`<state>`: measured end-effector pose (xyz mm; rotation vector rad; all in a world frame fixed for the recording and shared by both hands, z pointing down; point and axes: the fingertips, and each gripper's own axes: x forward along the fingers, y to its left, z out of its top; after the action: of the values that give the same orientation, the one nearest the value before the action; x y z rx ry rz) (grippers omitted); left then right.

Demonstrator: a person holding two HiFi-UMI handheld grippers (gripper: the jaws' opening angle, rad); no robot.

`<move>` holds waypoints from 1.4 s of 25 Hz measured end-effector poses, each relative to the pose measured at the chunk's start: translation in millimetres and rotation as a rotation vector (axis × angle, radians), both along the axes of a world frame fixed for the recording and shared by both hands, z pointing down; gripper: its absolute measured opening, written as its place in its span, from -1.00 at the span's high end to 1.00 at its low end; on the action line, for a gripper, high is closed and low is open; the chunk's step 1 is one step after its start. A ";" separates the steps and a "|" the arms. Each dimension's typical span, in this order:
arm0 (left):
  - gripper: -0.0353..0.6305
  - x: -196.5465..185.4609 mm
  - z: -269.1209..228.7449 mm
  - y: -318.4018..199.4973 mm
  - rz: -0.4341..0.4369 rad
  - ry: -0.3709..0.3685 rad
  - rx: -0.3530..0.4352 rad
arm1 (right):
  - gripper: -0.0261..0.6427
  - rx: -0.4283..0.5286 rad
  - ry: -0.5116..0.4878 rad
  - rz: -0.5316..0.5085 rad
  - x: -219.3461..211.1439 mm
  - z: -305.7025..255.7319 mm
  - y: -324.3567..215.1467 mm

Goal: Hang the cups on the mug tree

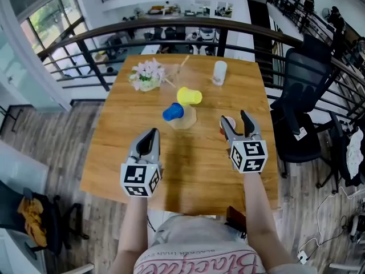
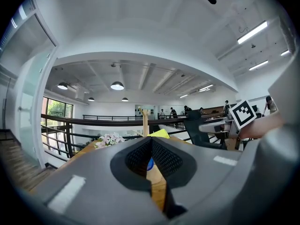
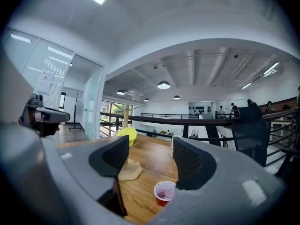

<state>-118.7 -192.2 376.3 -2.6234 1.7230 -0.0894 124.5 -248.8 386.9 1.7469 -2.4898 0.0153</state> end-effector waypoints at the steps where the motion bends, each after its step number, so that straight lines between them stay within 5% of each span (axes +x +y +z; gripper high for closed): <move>1: 0.86 1.3 3.3 1.5 -0.001 -0.003 -0.009 | 0.06 -0.007 -0.001 0.005 2.7 5.3 -0.3; 19: 0.86 38.1 63.0 11.4 0.028 -0.056 -0.172 | 0.06 -0.263 0.024 0.028 36.4 133.2 -12.0; 35: 0.86 40.7 70.8 -10.3 0.046 -0.113 -0.211 | 0.06 -0.399 0.116 0.033 42.6 213.4 -43.0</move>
<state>-78.0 -202.5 447.1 -2.7378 1.7020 -0.4342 167.1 -291.7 600.3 1.5713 -2.1879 0.3740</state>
